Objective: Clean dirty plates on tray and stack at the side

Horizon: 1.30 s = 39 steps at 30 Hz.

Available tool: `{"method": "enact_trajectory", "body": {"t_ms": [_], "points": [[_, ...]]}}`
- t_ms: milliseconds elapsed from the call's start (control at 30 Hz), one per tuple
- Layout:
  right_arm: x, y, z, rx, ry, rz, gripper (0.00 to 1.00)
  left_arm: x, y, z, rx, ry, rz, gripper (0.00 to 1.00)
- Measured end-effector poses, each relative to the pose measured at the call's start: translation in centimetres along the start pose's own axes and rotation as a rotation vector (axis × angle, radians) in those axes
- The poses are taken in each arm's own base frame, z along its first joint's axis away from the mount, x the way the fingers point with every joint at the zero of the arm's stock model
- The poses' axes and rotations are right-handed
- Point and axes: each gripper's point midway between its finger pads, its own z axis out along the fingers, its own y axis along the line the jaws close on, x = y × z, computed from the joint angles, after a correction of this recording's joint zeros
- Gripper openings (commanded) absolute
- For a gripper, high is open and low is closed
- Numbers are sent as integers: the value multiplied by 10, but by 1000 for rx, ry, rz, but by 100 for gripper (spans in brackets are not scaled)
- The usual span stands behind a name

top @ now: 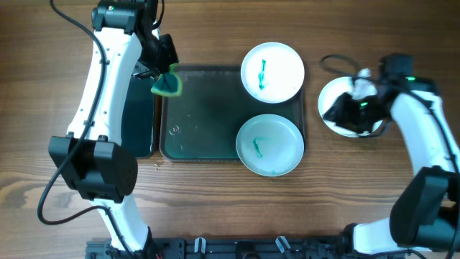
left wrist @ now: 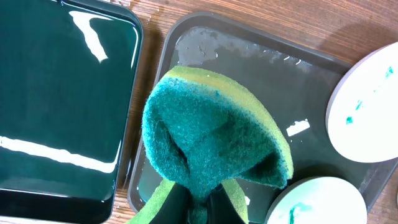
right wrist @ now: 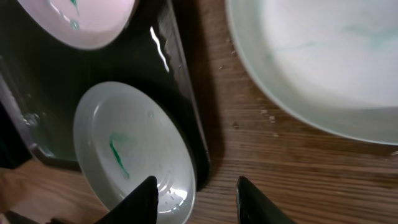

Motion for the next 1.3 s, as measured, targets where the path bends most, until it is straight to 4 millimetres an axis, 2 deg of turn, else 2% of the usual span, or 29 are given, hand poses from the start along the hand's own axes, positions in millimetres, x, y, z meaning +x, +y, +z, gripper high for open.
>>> {"method": "enact_trajectory", "body": {"t_ms": [100,200,300,367,500,567,633,667,767,833,867,933,967,1000,1100,1167,1233,1300], "points": [[37,6,34,58,104,-30,38,1,-3,0,2,-1,7,4],[58,6,57,86,143,-43,32,1,-4,0,3,-2,9,4],[68,11,69,96,154,-62,24,1,-4,0,3,-2,9,4],[73,14,76,101,157,-64,6,1,-4,0,3,-2,9,4],[74,17,80,102,152,-65,4,2,-6,0,5,-1,15,4],[65,46,80,80,114,-106,4,2,-6,0,4,-2,15,4],[37,116,80,7,-44,-208,4,2,-7,0,6,-3,17,4],[33,144,80,-21,-101,-241,4,2,-8,0,6,-3,19,4],[22,192,90,-48,-178,-245,4,4,-12,0,8,-2,28,4],[10,197,111,-20,-175,-206,4,5,-14,1,9,-3,33,4],[6,191,128,12,-158,-190,4,5,-14,1,10,-2,34,4],[1,185,148,25,-152,-139,4,5,-14,1,9,-1,35,4],[1,178,164,42,-130,-101,8,6,-15,1,10,-1,37,4],[3,176,169,43,-117,-85,13,6,-16,1,10,-1,38,4],[0,176,167,20,-108,-66,27,10,-24,2,14,3,43,4],[-8,175,164,-1,-111,-70,30,13,-29,6,14,16,46,4],[-20,175,161,-27,-123,-88,28,15,-31,17,4,38,34,4],[-28,178,159,-48,-129,-108,22,14,-31,27,-4,53,21,4]]}}
